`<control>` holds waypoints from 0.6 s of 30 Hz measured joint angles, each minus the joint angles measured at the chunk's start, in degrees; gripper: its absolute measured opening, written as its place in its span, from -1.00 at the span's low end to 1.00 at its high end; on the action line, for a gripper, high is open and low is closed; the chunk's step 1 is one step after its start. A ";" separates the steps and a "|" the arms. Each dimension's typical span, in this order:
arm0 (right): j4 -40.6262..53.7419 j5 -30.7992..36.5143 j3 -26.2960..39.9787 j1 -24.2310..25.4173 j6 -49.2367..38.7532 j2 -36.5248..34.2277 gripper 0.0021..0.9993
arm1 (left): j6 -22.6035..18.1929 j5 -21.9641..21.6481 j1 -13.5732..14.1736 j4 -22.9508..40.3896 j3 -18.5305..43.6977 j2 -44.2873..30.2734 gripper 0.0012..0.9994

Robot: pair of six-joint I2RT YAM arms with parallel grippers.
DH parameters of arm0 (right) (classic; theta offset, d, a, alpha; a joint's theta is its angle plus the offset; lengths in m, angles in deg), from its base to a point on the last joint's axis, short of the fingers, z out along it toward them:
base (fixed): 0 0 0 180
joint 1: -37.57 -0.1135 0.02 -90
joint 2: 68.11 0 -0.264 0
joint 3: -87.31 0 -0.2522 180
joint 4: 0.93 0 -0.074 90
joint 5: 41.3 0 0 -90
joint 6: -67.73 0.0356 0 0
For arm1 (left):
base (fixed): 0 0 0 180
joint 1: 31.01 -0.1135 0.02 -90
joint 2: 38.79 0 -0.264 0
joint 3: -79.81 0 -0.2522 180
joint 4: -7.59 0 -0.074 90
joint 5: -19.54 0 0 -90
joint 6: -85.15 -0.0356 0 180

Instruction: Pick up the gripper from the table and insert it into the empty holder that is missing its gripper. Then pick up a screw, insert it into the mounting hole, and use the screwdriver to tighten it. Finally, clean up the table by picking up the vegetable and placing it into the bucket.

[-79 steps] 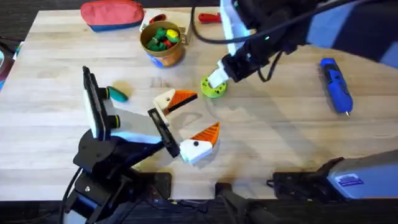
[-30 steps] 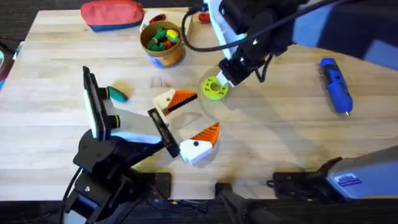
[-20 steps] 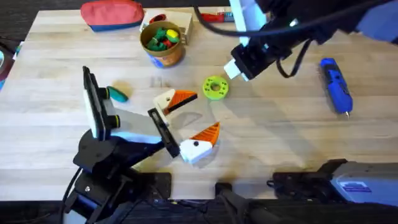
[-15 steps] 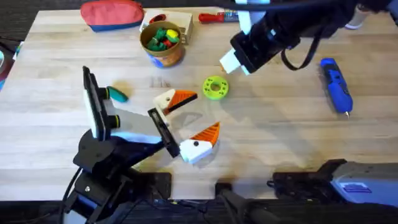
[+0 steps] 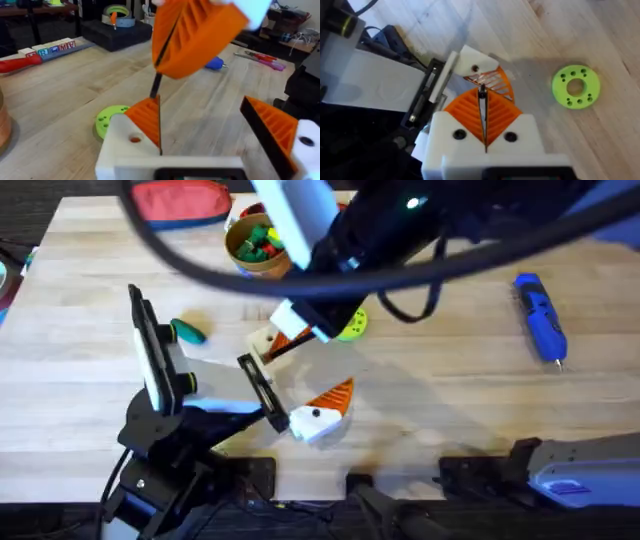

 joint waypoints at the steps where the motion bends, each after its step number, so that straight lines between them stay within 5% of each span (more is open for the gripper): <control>1: -0.27 -0.02 0.00 -0.63 0.09 -0.41 -1.00 | -0.07 0.00 0.00 0.00 0.00 0.00 0.98; 18: -2.46 -0.19 0.00 -2.09 0.63 -3.93 -1.00 | -0.22 0.02 0.00 0.00 0.00 0.00 0.98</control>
